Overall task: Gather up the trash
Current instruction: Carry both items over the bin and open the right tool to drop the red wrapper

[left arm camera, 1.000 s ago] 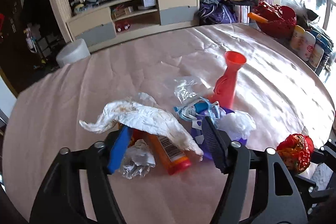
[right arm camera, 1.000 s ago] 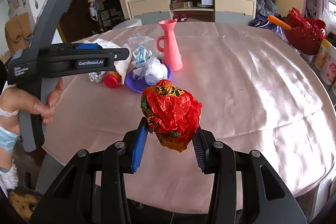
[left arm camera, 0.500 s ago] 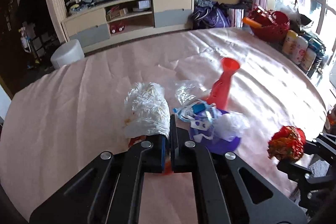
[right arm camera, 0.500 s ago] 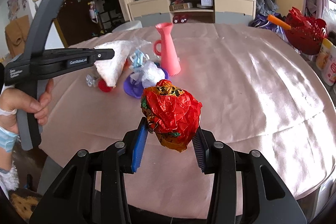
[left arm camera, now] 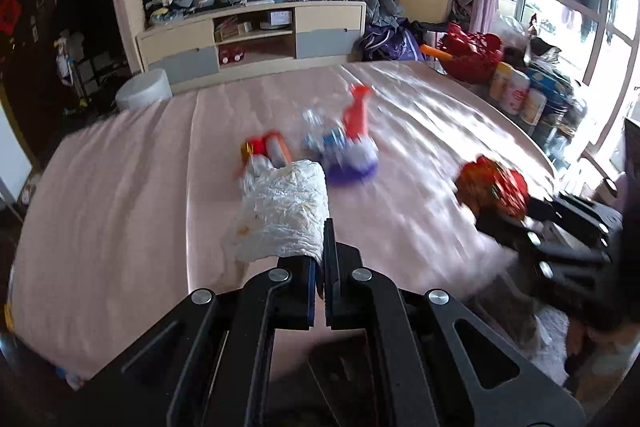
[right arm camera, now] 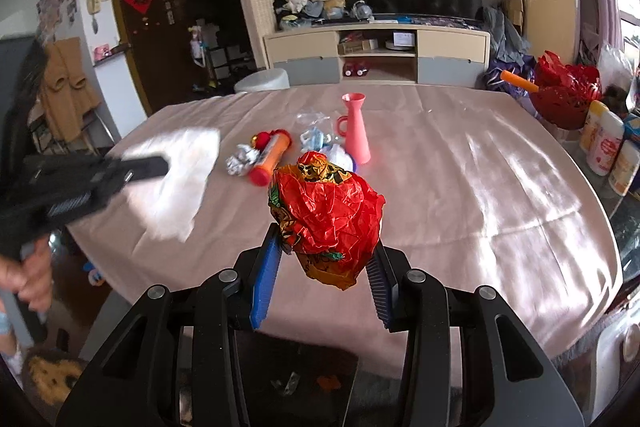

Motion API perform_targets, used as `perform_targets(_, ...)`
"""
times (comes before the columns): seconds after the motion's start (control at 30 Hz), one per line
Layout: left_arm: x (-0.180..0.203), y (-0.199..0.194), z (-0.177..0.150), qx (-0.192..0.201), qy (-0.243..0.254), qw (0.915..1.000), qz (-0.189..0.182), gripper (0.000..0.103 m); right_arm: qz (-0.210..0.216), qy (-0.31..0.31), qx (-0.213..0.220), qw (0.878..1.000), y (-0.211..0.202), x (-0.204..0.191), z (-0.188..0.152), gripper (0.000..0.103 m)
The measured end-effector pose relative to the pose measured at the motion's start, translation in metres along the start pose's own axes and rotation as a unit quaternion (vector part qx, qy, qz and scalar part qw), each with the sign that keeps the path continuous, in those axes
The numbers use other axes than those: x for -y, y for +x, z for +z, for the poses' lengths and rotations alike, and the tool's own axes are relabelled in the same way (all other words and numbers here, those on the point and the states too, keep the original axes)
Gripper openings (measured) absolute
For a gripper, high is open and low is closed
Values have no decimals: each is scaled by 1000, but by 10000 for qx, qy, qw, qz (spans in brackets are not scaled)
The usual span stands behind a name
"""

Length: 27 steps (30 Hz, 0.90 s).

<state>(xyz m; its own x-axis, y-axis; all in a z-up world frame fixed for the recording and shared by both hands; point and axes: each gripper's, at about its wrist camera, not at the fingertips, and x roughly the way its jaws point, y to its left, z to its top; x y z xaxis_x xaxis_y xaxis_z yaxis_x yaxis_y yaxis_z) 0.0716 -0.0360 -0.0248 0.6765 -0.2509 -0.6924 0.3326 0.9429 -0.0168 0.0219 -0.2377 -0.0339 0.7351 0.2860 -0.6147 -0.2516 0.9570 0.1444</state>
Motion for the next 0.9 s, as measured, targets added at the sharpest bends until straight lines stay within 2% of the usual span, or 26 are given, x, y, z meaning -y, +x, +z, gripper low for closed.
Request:
perform_targets(0.13, 13, -27, -45, -58, -233, 9996, -146, 2, 21, 54, -134, 9999, -11, -2, -20, 42)
perform_targets(0.23, 21, -30, -73, -177, -443, 9984, -290, 2, 37, 154, -329, 9993, -14, -3, -40, 42)
perform_targets(0.43, 37, -6, -133, -630, -839, 9927, -594, 2, 80, 395, -858, 9955, -6, -2, -83, 42)
perform_targets(0.57, 44, 23, -168, -1086, -1095, 9849, -792, 2, 81, 410, -1239, 9914, 10, -6, -107, 42)
perform_targets(0.77, 50, 52, -190, -1604, -1067, 9775, -861, 2, 281, 873, -1923, 9770, 50, 2, -139, 42)
perform_targets(0.9, 49, 58, -191, -1701, -1052, 9759, -875, 2, 246, 895, -2053, 9743, 60, 0, -144, 42)
